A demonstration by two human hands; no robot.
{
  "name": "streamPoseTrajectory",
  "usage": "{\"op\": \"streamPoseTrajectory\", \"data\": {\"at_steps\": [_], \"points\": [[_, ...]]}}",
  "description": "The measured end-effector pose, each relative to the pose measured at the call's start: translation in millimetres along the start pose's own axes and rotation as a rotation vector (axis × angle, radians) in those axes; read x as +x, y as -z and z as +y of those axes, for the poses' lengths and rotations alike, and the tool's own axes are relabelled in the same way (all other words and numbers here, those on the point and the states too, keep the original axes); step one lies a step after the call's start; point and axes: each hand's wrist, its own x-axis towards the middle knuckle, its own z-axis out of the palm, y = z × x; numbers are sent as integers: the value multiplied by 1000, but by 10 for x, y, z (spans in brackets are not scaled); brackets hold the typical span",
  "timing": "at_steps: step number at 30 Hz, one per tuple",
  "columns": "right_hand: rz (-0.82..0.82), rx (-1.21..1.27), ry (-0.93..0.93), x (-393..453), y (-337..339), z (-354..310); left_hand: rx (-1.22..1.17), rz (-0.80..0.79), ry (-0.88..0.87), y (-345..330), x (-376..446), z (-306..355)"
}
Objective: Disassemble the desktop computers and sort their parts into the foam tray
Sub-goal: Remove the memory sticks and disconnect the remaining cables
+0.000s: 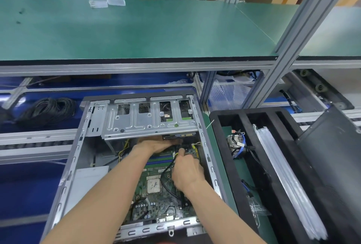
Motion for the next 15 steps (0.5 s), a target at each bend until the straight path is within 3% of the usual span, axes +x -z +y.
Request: {"op": "streamPoseTrajectory", "data": {"at_steps": [1, 2, 3, 4, 5, 8, 9, 10, 15], "points": [[0, 15, -2, 0, 3, 0, -174, -39, 133, 2, -21, 75], [2, 26, -2, -1, 5, 2, -309, -300, 235, -46, -87, 150], [6, 37, -1, -5, 7, 1, -621, -533, 338, 3, -92, 227], [10, 44, 4, -11, 11, 0, -463, -504, 292, -13, 76, 211], [16, 49, 11, -14, 13, -4, -195, -378, 154, 28, 202, 129], [46, 44, 41, -9, 1, -14, 279, -337, 136, 45, -56, 133], [65, 50, 49, -8, -1, -17, 285, -373, 155, 92, -4, 143], [81, 58, 52, -10, 0, -18, 235, -300, 186, 135, -19, 150], [112, 73, 57, -23, 11, -35, -373, 2, 120, 113, -81, 162]]}}
